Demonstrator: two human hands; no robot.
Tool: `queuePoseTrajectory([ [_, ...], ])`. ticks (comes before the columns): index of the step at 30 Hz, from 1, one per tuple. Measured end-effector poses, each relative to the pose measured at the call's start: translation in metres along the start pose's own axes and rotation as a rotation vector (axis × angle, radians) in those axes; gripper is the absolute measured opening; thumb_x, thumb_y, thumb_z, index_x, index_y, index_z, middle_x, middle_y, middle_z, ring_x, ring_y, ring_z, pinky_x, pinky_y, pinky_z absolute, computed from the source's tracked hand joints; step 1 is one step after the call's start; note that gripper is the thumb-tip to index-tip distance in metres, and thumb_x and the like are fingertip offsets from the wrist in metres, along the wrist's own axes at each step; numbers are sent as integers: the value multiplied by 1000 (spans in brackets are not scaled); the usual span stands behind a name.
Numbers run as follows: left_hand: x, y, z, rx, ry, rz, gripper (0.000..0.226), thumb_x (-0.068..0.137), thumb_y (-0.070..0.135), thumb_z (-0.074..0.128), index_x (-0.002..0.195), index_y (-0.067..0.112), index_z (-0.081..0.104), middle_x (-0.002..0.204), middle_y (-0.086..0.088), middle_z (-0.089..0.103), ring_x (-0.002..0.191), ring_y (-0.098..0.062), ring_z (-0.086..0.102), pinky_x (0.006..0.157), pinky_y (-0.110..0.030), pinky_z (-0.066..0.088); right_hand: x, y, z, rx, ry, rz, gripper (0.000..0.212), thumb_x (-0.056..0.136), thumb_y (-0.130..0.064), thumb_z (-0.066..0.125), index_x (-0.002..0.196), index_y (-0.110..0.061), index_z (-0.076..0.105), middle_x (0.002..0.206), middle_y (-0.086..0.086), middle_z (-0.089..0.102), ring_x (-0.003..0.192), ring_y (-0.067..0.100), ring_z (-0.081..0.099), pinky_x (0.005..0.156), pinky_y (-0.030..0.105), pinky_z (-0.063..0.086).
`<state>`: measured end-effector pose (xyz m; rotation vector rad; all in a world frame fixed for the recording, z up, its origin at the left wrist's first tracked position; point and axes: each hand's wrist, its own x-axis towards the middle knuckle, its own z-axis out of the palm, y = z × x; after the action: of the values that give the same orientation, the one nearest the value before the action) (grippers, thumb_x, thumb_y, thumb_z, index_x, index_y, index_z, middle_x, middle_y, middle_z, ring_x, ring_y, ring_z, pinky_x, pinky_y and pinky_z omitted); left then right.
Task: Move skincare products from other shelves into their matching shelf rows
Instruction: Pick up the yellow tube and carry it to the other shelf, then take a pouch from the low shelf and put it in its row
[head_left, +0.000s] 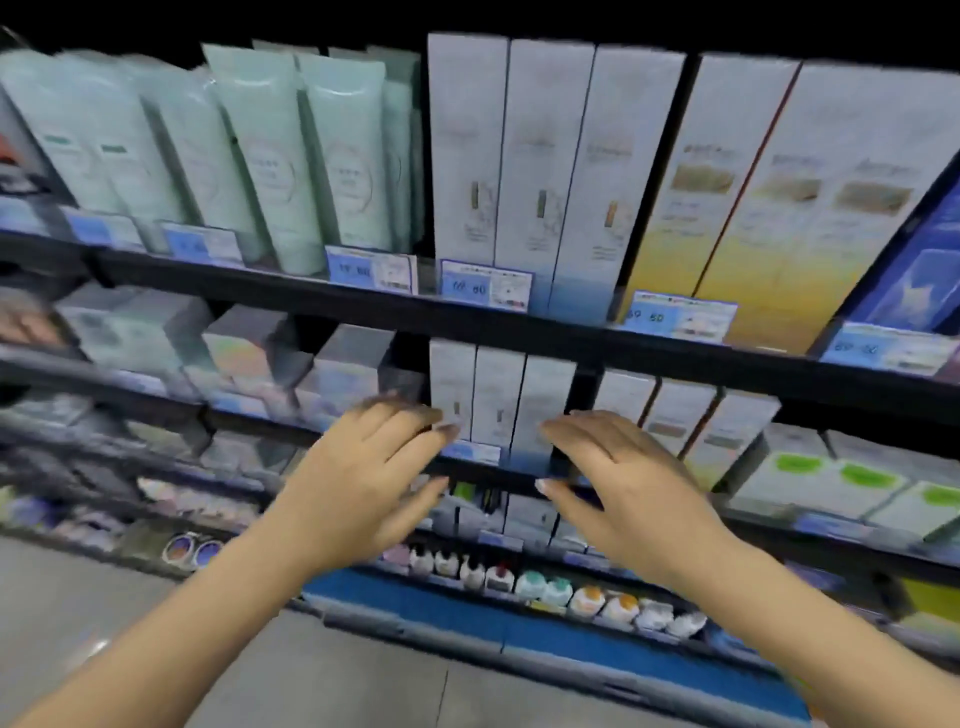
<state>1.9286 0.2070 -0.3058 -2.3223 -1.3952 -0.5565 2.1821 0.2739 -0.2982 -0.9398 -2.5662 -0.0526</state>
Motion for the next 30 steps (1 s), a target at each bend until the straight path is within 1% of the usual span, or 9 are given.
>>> queuePoseTrajectory([
  [4,-51,-5,3,-16,-83,-150,36,89,30,56,113,5,64,113,-12,62,101,-31,58,91,-40,44,7,-16,33,47,-79,-24,45,90,-40,43,123,-14,60,117,3,64,108,24,59,89,35,49],
  [9,-111,-25,-5,-23,-179,-291,38,90,32,53,115,5,62,110,-11,61,98,-30,57,90,-39,42,28,-52,66,105,-156,-31,44,87,-38,51,126,-19,58,121,-1,62,112,21,55,91,33,47],
  [13,-157,-47,-11,-51,-208,-358,41,89,33,55,120,7,61,115,-7,61,105,-24,55,97,-35,40,41,-89,96,108,-145,-19,40,81,-35,58,115,-15,66,110,2,67,102,24,63,82,29,51],
  [17,-190,-68,-5,-102,-225,-392,41,92,35,50,121,8,60,116,-6,61,104,-24,57,93,-39,44,41,-128,128,98,-219,17,42,84,-42,47,109,-16,67,105,0,68,95,23,64,78,30,52],
  [19,-201,-77,1,-131,-254,-398,44,94,39,41,120,9,61,115,-5,61,104,-24,56,95,-36,41,36,-142,146,93,-279,56,37,84,-38,51,112,-18,65,108,-1,67,98,23,63,80,32,52],
  [22,-212,-90,14,-170,-274,-373,42,90,37,47,120,11,61,114,-4,61,102,-24,57,92,-35,41,27,-154,168,92,-344,156,36,87,-33,58,120,-19,61,116,1,64,107,25,58,86,37,51],
  [25,-217,-103,32,-185,-308,-315,41,87,36,51,118,12,59,112,-3,60,98,-24,56,86,-37,47,15,-155,186,48,-384,242,37,85,-35,56,117,-17,62,110,2,65,102,27,61,80,35,53],
  [27,-216,-110,45,-184,-359,-306,42,85,39,49,117,13,60,111,-4,62,97,-26,58,84,-38,50,8,-151,198,41,-410,290,43,89,-38,47,125,-17,57,121,3,61,113,27,56,90,37,49],
  [30,-210,-113,66,-211,-430,-334,48,83,44,44,118,15,61,114,-4,64,100,-28,61,85,-38,52,-1,-140,210,64,-473,403,47,98,-39,37,143,-23,35,145,-3,38,134,19,32,108,32,28],
])
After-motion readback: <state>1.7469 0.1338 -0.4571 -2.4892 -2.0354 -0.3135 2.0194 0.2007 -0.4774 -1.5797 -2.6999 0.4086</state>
